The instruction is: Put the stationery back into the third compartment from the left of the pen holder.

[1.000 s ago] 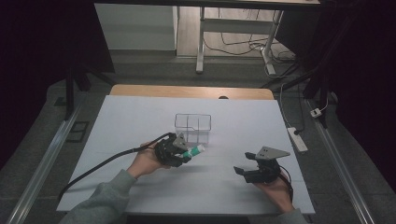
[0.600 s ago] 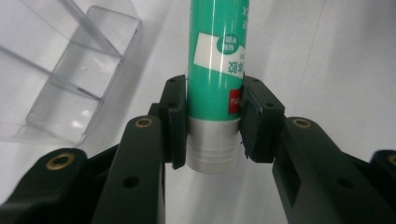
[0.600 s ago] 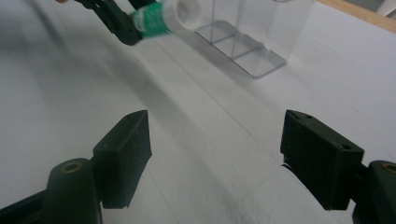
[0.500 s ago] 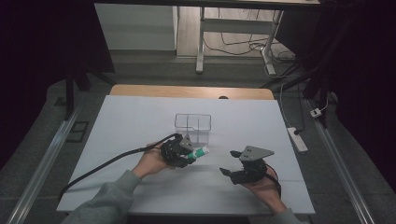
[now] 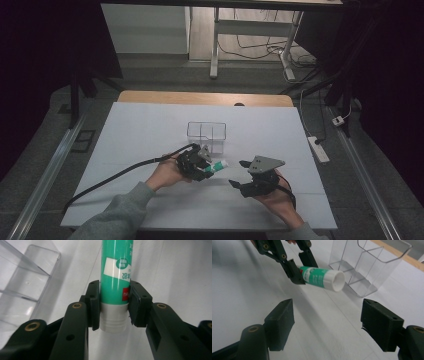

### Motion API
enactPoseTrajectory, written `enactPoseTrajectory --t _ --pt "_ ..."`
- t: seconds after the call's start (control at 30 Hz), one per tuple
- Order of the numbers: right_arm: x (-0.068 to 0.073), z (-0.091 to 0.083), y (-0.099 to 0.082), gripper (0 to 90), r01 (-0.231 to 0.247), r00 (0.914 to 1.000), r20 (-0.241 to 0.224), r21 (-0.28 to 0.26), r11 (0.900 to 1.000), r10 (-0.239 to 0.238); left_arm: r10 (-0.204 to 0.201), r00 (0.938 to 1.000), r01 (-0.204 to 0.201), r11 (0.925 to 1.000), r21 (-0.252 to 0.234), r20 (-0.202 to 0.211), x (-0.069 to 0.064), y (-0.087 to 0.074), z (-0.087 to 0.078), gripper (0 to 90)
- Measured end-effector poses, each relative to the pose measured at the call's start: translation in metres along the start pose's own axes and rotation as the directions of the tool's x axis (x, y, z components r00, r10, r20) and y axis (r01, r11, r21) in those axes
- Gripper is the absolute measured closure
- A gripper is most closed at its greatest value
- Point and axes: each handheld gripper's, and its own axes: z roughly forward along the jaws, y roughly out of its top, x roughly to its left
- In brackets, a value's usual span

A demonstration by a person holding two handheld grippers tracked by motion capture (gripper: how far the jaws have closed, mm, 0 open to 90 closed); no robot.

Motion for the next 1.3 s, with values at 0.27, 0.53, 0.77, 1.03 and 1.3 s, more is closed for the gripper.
enactPoseTrajectory --t 0.27,0.53,0.77,1.03,1.3 --pt "0.006 0.010 0.011 27.6 0.076 0.9969 -0.020 0.042 0.9962 -0.076 0.003 0.9994 -0.003 0.9998 0.020 0.036 0.001 0.006 0.009 64.0" --pt "0.006 0.023 0.023 28.7 0.135 0.9898 -0.058 0.080 0.9876 -0.131 0.005 0.9984 -0.007 0.9992 0.039 0.056 0.000 0.008 0.013 64.0" --pt "0.012 0.031 0.030 31.4 0.202 0.9771 -0.088 0.092 0.9751 -0.194 0.000 0.9974 -0.003 0.9990 0.044 0.072 0.000 0.008 0.014 64.0" --pt "0.017 0.043 0.032 34.0 0.284 0.9583 -0.085 0.170 0.9438 -0.273 0.010 0.9927 -0.015 0.9988 0.047 0.120 -0.001 0.007 0.011 64.1" --pt "0.028 0.055 0.030 52.8 0.467 0.8829 -0.088 0.273 0.8413 -0.461 0.038 0.9847 -0.050 0.9967 0.063 0.170 -0.003 0.007 0.008 64.1"
